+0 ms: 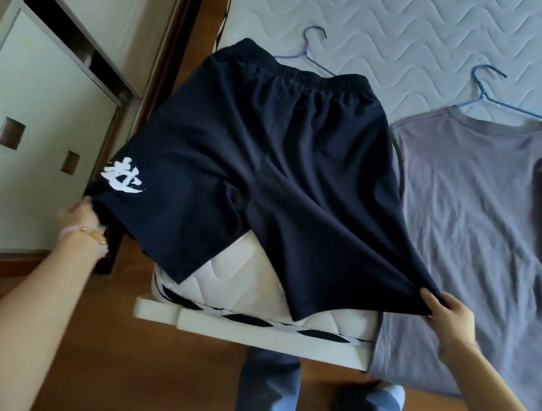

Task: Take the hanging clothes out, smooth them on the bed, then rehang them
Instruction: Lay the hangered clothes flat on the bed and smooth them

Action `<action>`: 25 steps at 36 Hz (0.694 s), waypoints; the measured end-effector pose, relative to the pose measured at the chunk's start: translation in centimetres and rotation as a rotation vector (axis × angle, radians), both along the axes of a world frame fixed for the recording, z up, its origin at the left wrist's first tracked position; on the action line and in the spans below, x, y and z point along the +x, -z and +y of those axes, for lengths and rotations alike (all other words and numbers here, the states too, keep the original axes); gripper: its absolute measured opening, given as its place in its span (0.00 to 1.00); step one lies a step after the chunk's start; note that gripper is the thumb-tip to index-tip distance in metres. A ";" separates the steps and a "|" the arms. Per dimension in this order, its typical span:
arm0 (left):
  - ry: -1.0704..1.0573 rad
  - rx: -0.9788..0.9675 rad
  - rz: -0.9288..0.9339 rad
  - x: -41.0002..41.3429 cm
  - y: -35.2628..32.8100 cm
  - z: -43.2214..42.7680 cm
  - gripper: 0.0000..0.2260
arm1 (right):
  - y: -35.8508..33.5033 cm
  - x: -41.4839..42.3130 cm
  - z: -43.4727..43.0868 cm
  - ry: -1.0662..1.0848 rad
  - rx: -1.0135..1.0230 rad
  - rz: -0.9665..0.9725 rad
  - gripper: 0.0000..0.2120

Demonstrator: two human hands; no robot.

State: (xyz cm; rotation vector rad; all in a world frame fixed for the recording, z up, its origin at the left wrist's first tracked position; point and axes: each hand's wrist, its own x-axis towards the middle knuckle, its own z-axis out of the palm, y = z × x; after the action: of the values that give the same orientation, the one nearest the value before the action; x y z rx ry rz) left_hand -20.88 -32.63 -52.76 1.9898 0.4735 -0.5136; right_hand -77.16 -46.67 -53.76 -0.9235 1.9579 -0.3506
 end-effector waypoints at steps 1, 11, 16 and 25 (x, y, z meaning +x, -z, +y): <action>-0.039 -0.090 0.066 0.8 -0.1 0.7 0.10 | -0.3 0.1 -0.4 0.034 -0.008 -0.029 0.11; 0.463 0.179 0.469 -6.8 3.2 3.2 0.33 | 0.4 3.2 1.9 0.525 0.149 -0.420 0.08; 0.587 0.319 0.268 -9.6 4.7 2.7 0.25 | 0.9 5.6 4.6 0.584 0.256 -0.619 0.20; 0.212 0.326 0.289 -12.0 3.5 3.3 0.25 | 1.0 12.1 6.6 0.549 0.300 -0.401 0.26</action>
State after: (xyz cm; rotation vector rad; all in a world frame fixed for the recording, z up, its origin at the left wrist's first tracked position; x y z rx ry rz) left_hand -32.85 -29.30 -56.31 2.3042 0.5540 -0.9120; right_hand -65.01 -40.10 -54.74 -0.0954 1.7907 -0.4925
